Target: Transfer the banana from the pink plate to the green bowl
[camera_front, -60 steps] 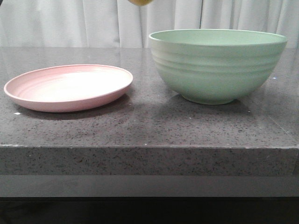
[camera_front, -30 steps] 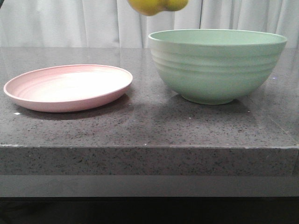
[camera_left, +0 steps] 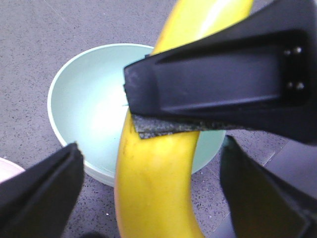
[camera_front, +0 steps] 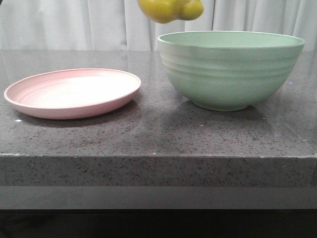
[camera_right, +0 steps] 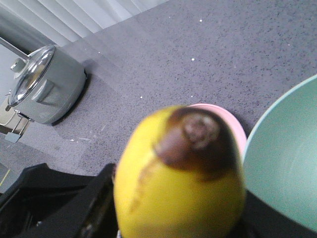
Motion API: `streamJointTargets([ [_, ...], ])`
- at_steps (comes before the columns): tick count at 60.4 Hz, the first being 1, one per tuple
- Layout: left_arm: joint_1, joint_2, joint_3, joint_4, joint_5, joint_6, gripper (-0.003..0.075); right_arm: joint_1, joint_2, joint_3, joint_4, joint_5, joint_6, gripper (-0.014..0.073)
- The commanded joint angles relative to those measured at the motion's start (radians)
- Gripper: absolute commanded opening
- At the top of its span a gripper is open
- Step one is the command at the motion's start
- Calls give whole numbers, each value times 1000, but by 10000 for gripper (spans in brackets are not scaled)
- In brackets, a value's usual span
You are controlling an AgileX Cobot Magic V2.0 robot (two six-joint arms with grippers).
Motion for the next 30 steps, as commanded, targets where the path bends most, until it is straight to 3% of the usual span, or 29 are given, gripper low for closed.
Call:
streamJointTargets([
  [1,-8,-35,-38,-4,-82,-3,620,-4,-24,-33,8,-68,-14,122],
  [12,-8,-35,-38,-4,-82,-3,620,-5,-23,-33,7,-140,-46,122],
  [20,-8,-35,-38,-4,-82,-3,620,-46,1,-62,6,-204,-153,122],
  [30,-8,-35,-38,-4,-82,-3,620,-141,72,-150,6,-153,-319,122],
])
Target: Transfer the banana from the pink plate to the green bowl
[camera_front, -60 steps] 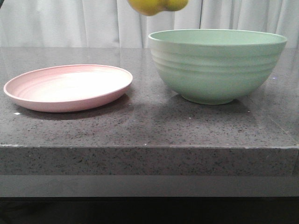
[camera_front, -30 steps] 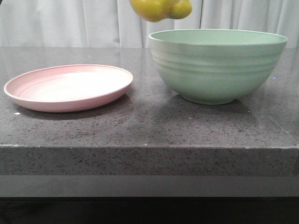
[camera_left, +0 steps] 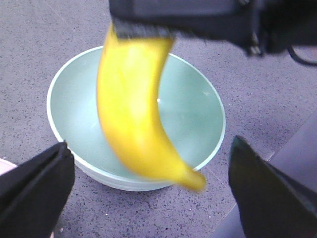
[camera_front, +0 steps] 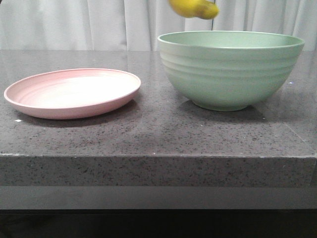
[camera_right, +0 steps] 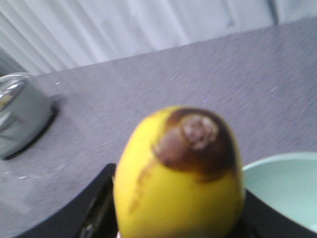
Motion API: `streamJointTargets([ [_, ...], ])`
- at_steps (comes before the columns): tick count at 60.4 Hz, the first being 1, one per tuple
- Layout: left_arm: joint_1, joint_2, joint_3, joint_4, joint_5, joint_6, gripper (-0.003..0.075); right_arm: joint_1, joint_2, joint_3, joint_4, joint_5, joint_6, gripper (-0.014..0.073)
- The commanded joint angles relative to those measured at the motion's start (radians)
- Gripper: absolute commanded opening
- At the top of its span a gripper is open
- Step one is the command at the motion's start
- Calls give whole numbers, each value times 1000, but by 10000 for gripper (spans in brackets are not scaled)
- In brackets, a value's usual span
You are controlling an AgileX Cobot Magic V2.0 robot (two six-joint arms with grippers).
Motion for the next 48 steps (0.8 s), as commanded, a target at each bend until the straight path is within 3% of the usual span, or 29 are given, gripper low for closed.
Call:
streamJointTargets([
  [1,-8,-35,-38,-4,-82,-3,620,-48,7,-81,8,-31,-105,122],
  [10,-8,-35,-38,-4,-82,-3,620,-106,66,-149,-5,44,-228,122],
  [24,-8,-35,-38,-4,-82,-3,620,-129,192,-160,-60,109,-250,129],
  [48,-8,-35,-38,-4,-82,-3,620,-129,290,-160,-60,126,-250,272],
])
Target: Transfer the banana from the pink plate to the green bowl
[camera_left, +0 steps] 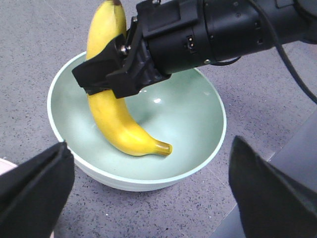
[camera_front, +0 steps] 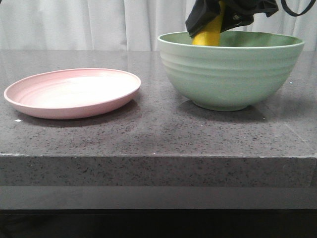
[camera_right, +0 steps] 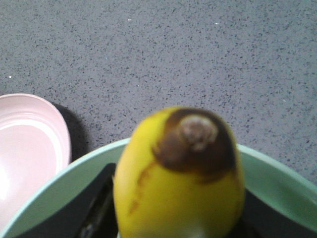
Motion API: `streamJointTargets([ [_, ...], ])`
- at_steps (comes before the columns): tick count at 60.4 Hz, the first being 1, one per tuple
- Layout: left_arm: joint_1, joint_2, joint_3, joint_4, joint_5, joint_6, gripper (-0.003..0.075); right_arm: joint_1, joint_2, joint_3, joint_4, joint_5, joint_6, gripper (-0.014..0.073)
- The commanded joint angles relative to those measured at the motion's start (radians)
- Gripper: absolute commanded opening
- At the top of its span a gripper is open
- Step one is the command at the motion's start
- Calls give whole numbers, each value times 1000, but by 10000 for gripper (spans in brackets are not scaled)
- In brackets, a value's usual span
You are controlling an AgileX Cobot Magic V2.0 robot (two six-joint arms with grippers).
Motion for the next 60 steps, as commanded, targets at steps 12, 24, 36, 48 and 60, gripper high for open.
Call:
streamJointTargets([
  [12,-8,-35,-38,-4,-82,-3,620,-7,-43,-37,12,-39,-13,389],
  [24,-8,-35,-38,-4,-78,-3,620,-7,-43,-37,12,-31,-13,439],
  [36,-8,-35,-38,-4,-78,-3,620,-7,-43,-37,12,-32,-13,442],
  [48,-8,-35,-38,-4,-78,-3,620,-12,-65,-37,12,-6,-13,435],
  [60,26,-35,-38,56,-106,-3,609,-63,-146,-37,9,59,-13,435],
])
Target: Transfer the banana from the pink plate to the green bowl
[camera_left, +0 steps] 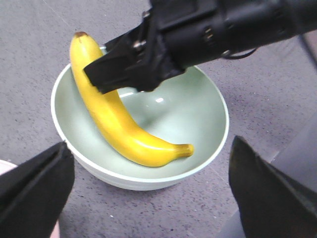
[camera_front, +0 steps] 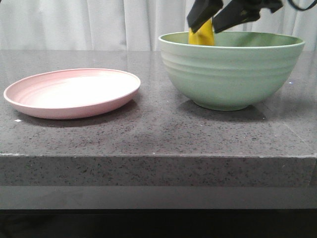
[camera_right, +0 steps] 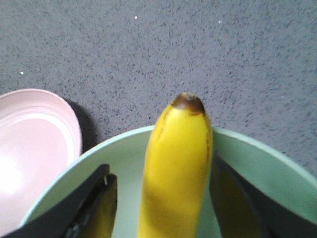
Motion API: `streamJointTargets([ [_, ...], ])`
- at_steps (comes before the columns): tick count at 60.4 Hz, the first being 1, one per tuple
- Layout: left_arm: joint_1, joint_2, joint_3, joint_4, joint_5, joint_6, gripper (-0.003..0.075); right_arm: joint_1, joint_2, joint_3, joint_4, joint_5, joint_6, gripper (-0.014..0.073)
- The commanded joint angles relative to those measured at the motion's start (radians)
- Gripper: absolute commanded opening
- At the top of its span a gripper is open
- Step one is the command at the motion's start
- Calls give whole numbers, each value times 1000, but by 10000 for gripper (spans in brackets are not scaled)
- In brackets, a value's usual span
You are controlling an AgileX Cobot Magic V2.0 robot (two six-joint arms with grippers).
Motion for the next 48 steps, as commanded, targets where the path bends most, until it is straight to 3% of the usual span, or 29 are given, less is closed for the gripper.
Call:
streamJointTargets([
  [1,28,-35,-38,27,-105,-3,603,-32,-94,-37,11,-15,-12,435],
  [7,84,-35,-38,27,-123,-3,517,-53,-137,-37,11,-15,-12,398],
  [10,122,-35,-38,27,-128,-3,427,-63,-160,-37,11,-13,-12,339],
  [18,239,-35,-38,27,-128,-3,163,-74,-217,-36,3,11,-29,62],
  [24,327,-36,-38,27,-128,-3,-20,-74,-251,-36,-17,30,-32,-97],
  [35,470,-96,-2,52,-128,-3,-20,-79,-350,32,-73,10,-31,-78],
  [48,644,-282,152,114,-173,-3,-20,-144,-546,261,-82,-128,-31,-78],
])
